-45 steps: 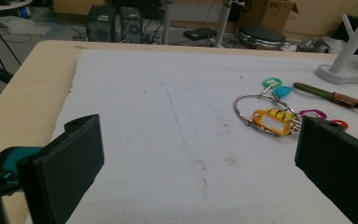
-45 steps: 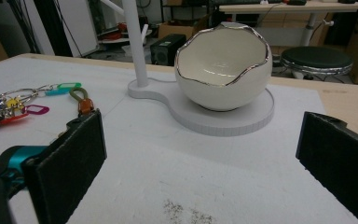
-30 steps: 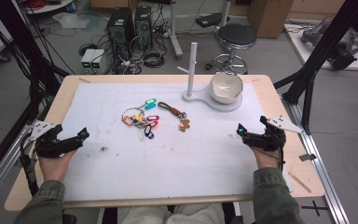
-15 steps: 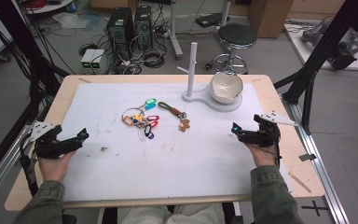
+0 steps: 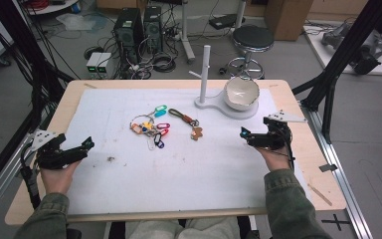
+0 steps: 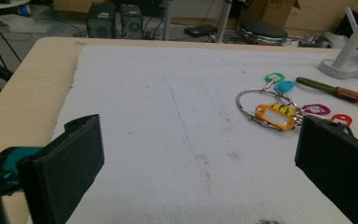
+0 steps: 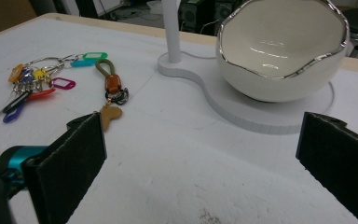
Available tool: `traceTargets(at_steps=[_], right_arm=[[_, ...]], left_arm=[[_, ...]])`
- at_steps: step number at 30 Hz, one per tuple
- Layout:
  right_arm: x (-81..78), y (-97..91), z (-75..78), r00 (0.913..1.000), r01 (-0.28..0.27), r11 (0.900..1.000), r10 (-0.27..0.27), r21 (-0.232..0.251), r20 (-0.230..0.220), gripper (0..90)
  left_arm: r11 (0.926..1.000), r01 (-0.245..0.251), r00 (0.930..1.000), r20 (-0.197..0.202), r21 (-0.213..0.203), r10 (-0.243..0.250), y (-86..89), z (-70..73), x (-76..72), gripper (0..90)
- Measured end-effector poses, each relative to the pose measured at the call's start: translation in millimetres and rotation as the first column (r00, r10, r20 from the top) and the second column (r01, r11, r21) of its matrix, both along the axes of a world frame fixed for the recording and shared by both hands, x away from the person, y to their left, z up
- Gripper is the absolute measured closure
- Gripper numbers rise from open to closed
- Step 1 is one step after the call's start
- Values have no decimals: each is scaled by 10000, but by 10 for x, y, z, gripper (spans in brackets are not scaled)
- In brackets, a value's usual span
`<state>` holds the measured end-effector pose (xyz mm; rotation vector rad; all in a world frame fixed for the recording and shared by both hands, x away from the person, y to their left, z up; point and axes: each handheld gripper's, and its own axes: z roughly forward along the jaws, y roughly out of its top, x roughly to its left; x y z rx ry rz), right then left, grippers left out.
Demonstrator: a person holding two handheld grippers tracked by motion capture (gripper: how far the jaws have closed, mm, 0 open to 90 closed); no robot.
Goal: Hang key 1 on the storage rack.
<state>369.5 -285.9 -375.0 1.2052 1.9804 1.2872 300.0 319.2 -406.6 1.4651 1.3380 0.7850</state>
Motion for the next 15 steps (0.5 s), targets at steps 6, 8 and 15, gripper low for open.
traceTargets(at_steps=[6,8,15], right_arm=[[71,123,67,9993,-358,9992,356,-149,-129,5],[104,160,85,9986,-486,9986,482,-211,-214,6],[211,287,140,9956,-837,9957,818,-404,-462,6]], left_arm=[[10000,58,10000,19,-34,-58,1,-2,2,17],[10000,50,10000,14,-37,-50,5,0,2,17],[10000,52,10000,1,-27,-52,8,-2,5,17]])
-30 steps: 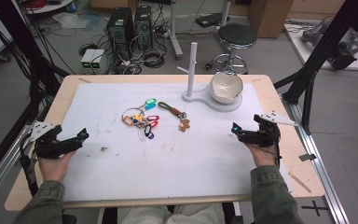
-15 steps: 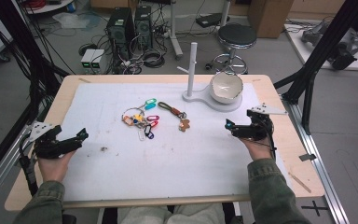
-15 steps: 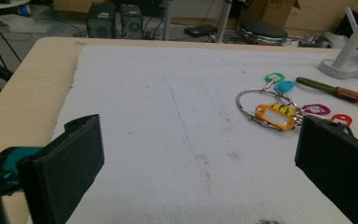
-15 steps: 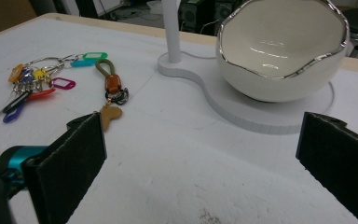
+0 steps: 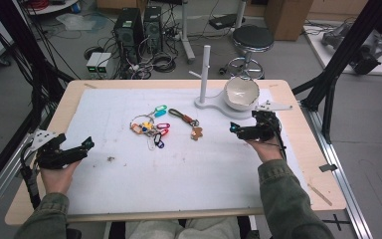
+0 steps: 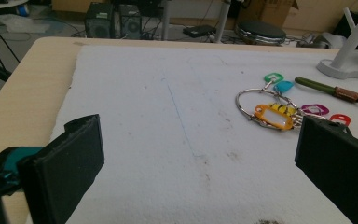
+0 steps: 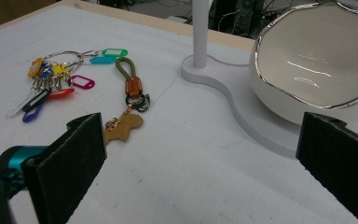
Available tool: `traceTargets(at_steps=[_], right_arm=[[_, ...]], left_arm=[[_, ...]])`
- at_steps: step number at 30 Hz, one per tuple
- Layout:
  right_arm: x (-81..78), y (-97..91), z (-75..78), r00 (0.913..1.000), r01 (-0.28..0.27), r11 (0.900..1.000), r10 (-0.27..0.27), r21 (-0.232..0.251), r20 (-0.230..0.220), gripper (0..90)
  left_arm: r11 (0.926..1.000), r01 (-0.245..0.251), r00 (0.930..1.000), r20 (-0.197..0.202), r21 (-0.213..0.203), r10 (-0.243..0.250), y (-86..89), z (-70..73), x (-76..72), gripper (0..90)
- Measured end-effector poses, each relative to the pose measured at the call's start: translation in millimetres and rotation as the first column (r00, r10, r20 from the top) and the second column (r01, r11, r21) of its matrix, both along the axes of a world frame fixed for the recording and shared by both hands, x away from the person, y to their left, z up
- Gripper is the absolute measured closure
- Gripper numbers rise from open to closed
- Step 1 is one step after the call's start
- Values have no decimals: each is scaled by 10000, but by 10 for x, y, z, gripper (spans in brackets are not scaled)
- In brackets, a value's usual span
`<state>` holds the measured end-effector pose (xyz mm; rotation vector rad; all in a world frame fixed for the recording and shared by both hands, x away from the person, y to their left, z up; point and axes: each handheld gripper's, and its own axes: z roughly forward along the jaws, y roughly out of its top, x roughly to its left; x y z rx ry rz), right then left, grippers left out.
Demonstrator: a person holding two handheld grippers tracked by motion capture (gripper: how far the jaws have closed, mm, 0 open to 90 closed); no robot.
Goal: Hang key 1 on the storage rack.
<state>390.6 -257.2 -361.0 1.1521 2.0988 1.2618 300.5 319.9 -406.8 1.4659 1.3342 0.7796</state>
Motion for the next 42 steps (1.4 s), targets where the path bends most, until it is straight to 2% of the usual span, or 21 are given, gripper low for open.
traceTargets(at_steps=[6,11,22,30,38,42], right_arm=[[94,105,42,9997,-205,9996,203,-188,-106,6],[167,170,52,9989,-324,9995,324,4,-338,5],[314,327,63,9962,-582,9983,584,50,-653,5],[454,519,96,9912,-921,9956,898,-196,-974,5],[563,688,101,9873,-1212,9915,1155,-468,-1090,6],[620,756,71,9835,-1304,9902,1229,-499,-1326,6]], left_arm=[[10000,14,10000,-5,-6,-14,2,0,0,17],[10000,10,10000,-8,-20,-10,3,-1,1,17],[10000,16,10000,4,-7,-16,7,-2,6,17],[10000,47,10000,-4,-55,-47,6,-4,9,17],[10000,26,10000,56,-79,-26,11,-5,11,17],[9999,19,10000,66,-109,-18,11,-7,14,17]])
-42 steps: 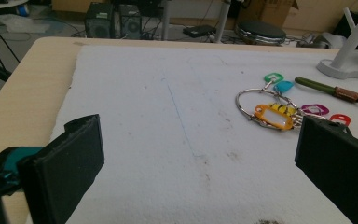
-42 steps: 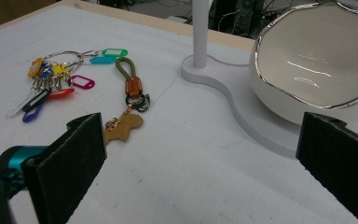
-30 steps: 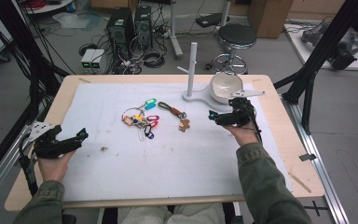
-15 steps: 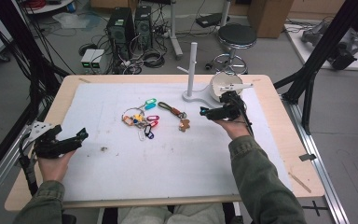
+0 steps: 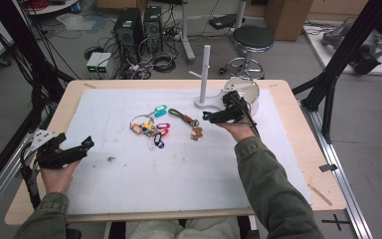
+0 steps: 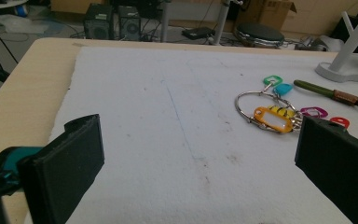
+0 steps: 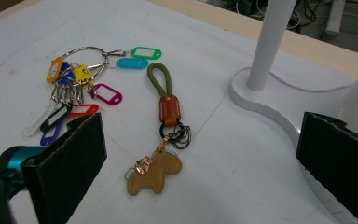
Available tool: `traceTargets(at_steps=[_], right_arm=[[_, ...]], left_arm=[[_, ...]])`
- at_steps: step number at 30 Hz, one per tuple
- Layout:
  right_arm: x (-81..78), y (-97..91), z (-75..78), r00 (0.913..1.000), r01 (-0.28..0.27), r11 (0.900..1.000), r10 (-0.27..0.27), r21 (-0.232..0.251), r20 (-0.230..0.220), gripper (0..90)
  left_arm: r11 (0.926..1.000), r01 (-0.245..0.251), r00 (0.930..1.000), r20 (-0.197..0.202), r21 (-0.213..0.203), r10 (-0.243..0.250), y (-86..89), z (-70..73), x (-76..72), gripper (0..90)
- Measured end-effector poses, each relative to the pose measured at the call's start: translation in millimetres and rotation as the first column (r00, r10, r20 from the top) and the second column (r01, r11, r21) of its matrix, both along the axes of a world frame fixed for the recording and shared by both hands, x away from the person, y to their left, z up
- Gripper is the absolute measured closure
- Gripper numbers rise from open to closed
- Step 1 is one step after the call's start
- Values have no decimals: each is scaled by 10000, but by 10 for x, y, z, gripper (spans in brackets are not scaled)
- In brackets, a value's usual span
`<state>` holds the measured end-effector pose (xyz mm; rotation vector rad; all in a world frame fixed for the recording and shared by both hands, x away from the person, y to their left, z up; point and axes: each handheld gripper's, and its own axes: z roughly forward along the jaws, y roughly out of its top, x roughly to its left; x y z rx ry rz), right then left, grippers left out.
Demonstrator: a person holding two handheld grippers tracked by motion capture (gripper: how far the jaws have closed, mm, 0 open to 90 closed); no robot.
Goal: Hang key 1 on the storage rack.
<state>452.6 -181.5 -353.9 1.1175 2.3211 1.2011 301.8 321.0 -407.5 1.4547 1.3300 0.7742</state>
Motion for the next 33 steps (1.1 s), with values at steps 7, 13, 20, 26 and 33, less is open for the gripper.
traceTargets(at_steps=[7,13,20,26,33], right_arm=[[83,103,-24,9998,-130,9999,129,-90,-183,6],[135,181,-54,9993,-286,9996,284,-52,-262,6],[214,248,-131,9982,-332,9994,326,-106,-502,6],[310,389,-146,9934,-831,9964,814,-182,-814,5],[404,562,-222,9866,-1221,9910,1151,-557,-1160,6]], left_arm=[[10000,12,10000,16,80,-12,-7,-2,0,17],[10000,-49,10000,83,-27,49,11,0,-13,17],[10000,-35,10000,57,-37,35,15,-3,-10,17],[10000,-4,10000,74,-39,4,16,-4,-8,17],[10000,-9,10000,83,-54,10,18,-4,-9,17]])
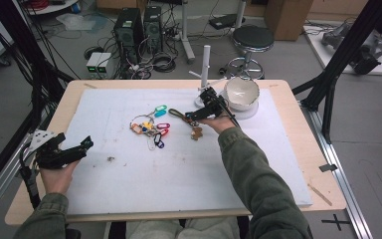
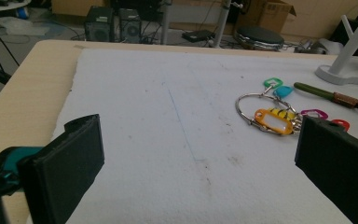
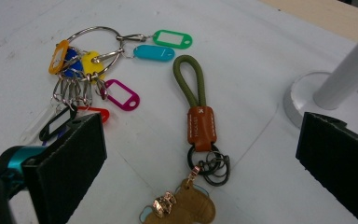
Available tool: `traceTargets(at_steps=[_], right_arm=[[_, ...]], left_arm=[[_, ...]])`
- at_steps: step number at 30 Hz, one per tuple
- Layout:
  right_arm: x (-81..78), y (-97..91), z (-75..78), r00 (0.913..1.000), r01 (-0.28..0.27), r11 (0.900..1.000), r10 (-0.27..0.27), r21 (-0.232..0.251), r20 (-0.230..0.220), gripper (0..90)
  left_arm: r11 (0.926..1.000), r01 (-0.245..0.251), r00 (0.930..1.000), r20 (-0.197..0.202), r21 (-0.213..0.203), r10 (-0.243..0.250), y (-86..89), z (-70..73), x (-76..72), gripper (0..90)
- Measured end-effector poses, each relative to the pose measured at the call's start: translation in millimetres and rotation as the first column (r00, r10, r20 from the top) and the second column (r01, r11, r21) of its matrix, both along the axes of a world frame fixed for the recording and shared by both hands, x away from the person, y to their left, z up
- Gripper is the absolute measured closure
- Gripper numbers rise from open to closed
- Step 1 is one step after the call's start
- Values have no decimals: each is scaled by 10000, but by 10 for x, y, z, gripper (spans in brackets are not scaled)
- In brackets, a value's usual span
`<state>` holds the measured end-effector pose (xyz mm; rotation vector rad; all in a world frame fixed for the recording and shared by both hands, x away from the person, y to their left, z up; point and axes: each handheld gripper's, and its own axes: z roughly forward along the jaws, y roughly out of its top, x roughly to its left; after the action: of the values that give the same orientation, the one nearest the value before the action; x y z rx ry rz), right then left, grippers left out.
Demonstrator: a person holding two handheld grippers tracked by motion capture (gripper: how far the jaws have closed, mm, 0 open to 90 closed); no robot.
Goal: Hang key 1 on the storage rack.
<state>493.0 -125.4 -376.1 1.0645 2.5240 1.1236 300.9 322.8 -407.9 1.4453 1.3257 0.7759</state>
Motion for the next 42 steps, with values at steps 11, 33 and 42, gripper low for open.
traceTargets(at_steps=[11,33,42], right_arm=[[122,22,-153,9994,130,9992,-141,-368,-303,12],[339,11,-476,9878,671,9976,-690,-179,-1398,97],[350,54,-511,9896,628,9979,-601,165,-1310,235]], left_arm=[[10000,-25,10000,0,-6,25,5,-2,5,17],[9998,36,10000,-10,-193,-36,-5,-12,30,17],[9995,74,10000,-1,-293,-74,-5,-15,39,17]])
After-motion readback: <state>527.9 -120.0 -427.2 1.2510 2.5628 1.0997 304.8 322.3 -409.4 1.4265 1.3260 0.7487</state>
